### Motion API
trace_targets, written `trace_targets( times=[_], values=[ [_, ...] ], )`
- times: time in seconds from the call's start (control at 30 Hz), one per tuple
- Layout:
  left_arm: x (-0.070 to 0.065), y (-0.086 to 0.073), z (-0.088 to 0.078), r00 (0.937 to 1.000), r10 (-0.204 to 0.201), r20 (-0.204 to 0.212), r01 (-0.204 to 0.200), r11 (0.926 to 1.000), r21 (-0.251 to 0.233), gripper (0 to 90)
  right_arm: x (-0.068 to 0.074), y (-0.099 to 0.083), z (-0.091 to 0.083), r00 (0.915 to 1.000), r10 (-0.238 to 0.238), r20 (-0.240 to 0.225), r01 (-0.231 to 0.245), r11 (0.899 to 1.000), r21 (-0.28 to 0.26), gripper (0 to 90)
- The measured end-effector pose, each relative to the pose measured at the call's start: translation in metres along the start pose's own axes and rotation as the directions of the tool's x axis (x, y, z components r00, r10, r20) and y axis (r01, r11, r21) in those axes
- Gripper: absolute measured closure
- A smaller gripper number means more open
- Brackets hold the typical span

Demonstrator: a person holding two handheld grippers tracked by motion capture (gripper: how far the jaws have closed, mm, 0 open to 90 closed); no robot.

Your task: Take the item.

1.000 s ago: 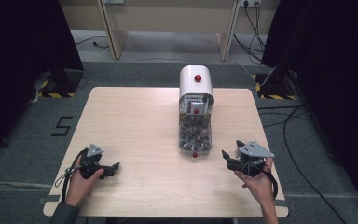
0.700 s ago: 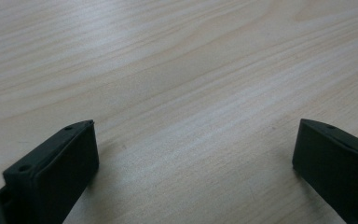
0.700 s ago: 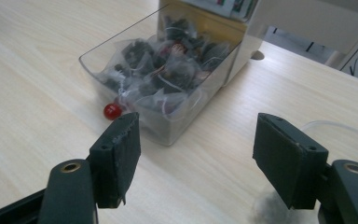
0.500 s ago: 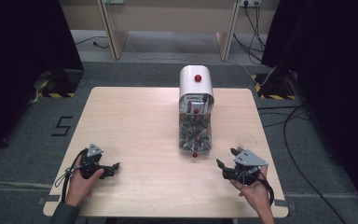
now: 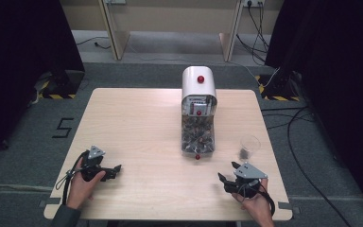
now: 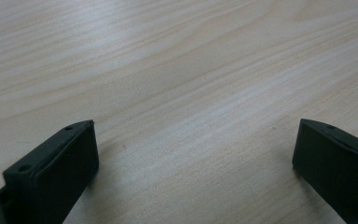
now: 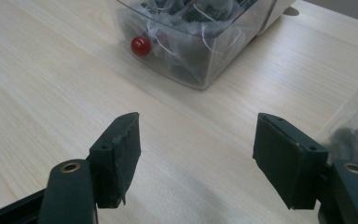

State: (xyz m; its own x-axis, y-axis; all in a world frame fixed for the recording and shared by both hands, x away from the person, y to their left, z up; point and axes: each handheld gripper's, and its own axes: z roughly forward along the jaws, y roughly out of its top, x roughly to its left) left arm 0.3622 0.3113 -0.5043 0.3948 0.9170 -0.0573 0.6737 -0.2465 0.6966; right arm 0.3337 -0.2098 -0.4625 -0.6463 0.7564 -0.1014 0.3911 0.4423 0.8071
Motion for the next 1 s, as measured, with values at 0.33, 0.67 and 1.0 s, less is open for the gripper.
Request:
trace_targets(
  times=[0.33, 0.67, 1.0],
  values=[
    [0.0, 0.0, 0.0, 1.0, 0.0, 0.0, 0.0, 1.0, 0.0, 0.0, -0.003, -0.012, -0.005, 0.9999, 0.01, 0.005, -0.01, 1.0, 0.016, 32.0],
    [0.0, 0.0, 0.0, 1.0, 0.0, 0.0, 0.0, 1.0, 0.0, 0.0, -0.003, -0.022, -0.012, 0.9991, 0.039, 0.016, -0.039, 0.999, 0.027, 27.4],
    [0.0, 0.0, 0.0, 1.0, 0.0, 0.0, 0.0, 1.0, 0.0, 0.0, -0.001, -0.028, -0.019, 0.9978, 0.058, 0.032, -0.059, 0.998, 0.029, 27.1]
  ],
)
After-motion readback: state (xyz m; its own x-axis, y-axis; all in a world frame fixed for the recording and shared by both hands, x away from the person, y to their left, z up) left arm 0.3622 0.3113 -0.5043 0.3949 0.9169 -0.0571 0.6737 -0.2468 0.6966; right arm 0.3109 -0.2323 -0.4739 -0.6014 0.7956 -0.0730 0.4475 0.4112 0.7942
